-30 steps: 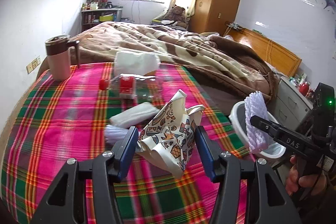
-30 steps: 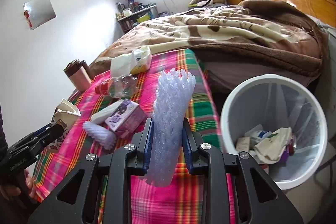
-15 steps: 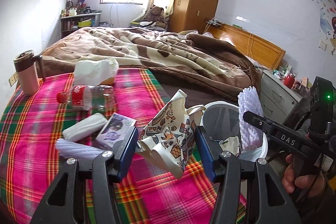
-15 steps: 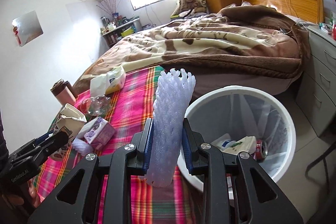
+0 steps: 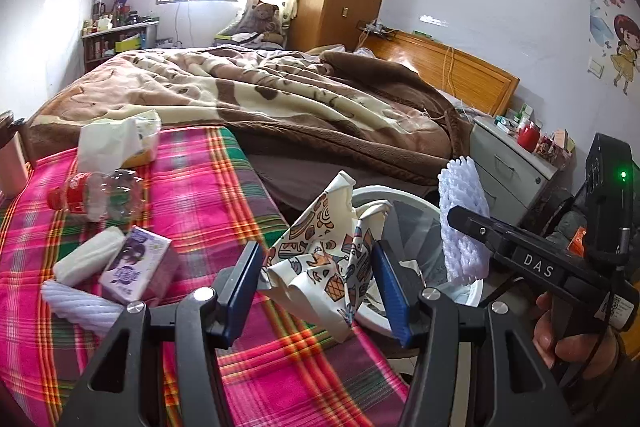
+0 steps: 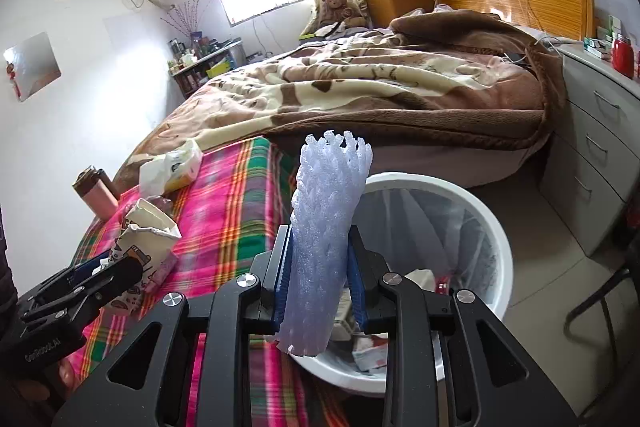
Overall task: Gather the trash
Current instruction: 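Carry the foam net and snack bag over the wastebasket and release both, then move both tools back over the bed toward the foam roll and carton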
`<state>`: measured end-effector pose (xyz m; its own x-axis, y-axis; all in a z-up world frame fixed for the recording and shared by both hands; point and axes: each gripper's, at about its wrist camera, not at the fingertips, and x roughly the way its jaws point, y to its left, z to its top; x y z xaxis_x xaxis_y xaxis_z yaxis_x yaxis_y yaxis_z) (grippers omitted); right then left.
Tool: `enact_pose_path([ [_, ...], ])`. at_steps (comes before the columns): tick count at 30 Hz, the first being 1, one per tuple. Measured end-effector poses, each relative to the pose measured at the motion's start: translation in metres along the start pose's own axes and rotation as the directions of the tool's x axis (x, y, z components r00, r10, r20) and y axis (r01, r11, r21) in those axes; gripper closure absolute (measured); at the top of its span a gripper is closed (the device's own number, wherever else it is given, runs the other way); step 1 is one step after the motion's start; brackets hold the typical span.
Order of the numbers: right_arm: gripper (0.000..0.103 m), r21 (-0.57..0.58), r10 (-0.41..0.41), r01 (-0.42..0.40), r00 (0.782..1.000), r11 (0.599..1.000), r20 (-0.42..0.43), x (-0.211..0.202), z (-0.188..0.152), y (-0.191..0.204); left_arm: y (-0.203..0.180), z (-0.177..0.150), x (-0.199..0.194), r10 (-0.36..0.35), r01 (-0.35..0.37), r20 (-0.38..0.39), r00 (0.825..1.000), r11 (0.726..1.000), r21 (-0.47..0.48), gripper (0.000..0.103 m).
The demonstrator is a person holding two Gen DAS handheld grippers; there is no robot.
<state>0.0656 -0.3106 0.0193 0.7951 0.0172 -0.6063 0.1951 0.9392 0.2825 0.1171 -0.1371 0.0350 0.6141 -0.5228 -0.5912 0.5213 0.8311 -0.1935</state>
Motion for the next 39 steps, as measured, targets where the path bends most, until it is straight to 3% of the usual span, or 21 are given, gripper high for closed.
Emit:
enact_pose_path([
  [11, 0.076, 0.029, -0.052, 0.053, 0.998, 0.998, -0.041, 0.013, -0.002, -0.030, -0.035, -0.003, 0.039, -0.038, 0.040, -0.075, 0.996, 0.999, 0.022, 0.044],
  [25, 0.075, 0.038, -0.096, 0.099, 0.992, 0.994, -0.084, 0.022, 0.000, -0.052, -0.061, -0.003, 0.064, -0.069, 0.075, -0.116, 0.991, 0.996, 0.049, 0.044],
  [29, 0.074, 0.034, -0.103, 0.107, 0.989, 0.994, -0.106, 0.025, -0.001, -0.054, -0.061, -0.003, 0.065, -0.070, 0.077, -0.115, 0.991, 0.996, 0.051, 0.037],
  [39, 0.050, 0.018, -0.110, 0.112, 0.988, 0.994, -0.111, 0.025, -0.003, -0.050, -0.045, -0.001, 0.050, -0.052, 0.054, -0.092, 0.994, 0.998, 0.018, 0.033],
])
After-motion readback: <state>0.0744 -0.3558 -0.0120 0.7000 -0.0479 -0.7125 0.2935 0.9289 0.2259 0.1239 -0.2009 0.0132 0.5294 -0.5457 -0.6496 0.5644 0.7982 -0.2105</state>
